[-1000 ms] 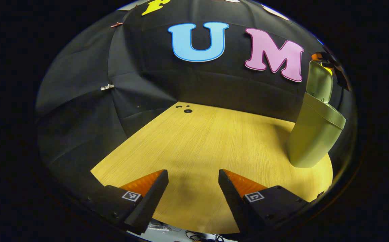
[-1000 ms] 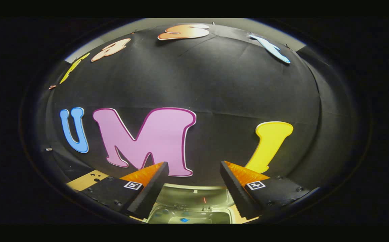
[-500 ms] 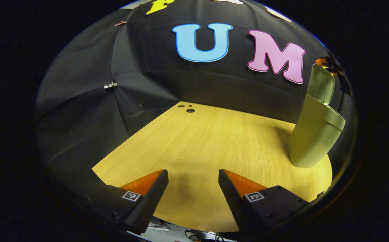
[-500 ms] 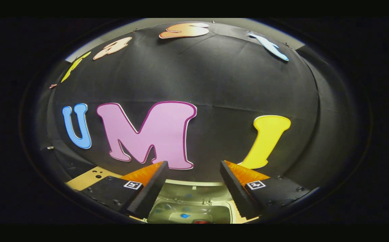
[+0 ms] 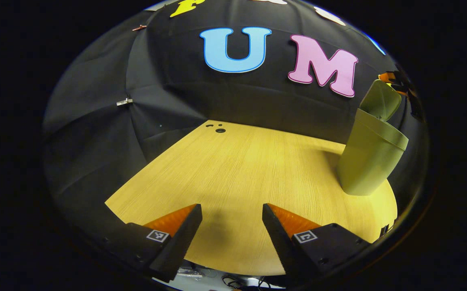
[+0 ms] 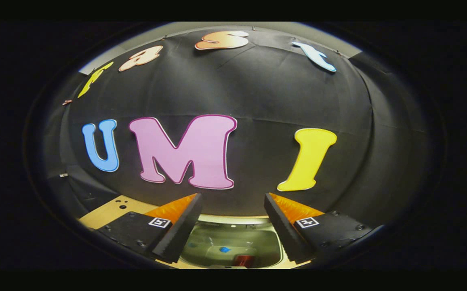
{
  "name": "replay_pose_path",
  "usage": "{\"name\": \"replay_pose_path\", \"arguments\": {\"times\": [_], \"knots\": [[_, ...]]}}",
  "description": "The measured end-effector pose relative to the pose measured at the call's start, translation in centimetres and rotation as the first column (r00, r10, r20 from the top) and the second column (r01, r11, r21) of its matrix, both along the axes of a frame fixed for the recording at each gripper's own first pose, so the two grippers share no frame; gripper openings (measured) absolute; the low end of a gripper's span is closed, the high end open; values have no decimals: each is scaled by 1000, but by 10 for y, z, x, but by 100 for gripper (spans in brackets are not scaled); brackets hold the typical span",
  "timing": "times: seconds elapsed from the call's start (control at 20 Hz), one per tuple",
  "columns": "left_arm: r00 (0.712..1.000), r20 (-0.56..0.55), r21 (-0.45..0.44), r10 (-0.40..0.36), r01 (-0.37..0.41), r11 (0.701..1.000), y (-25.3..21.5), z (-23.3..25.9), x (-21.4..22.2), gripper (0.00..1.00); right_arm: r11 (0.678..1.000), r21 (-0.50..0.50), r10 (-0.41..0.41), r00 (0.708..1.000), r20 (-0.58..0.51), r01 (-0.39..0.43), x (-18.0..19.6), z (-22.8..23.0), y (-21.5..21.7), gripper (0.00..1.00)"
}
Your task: Press the lid of the desktop garbage bin to open it, pick up the crumpled paper on the desktop and throw it into the bin, then pick up the pop can on the desktop and drop it into the bin, and finally close the garbage bin lid.
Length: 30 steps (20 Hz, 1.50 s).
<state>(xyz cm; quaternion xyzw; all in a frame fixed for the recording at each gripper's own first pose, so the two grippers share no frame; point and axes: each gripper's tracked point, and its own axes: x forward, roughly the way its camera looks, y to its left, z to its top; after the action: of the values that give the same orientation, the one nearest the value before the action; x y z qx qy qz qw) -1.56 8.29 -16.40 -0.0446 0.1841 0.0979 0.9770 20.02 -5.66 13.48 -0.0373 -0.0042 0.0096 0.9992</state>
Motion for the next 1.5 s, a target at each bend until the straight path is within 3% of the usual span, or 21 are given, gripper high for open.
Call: {"name": "replay_pose_path", "arguments": {"times": [0.45, 0.9, 1.5], "knots": [[999, -6, 21, -52, 52, 998, -4, -2, -1, 96, 999, 50, -13, 994, -112, 18, -30, -67, -2, 96], [997, -20, 33, -73, 74, 997, 2, -5, -3, 96, 996, 57, -50, 965, -259, 67, -42, -141, -6, 96], [995, -26, 11, -96, 96, 995, 16, -12, 4, 96, 991, 72, -84, 954, -287, 109, -42, -153, -3, 97]]}}
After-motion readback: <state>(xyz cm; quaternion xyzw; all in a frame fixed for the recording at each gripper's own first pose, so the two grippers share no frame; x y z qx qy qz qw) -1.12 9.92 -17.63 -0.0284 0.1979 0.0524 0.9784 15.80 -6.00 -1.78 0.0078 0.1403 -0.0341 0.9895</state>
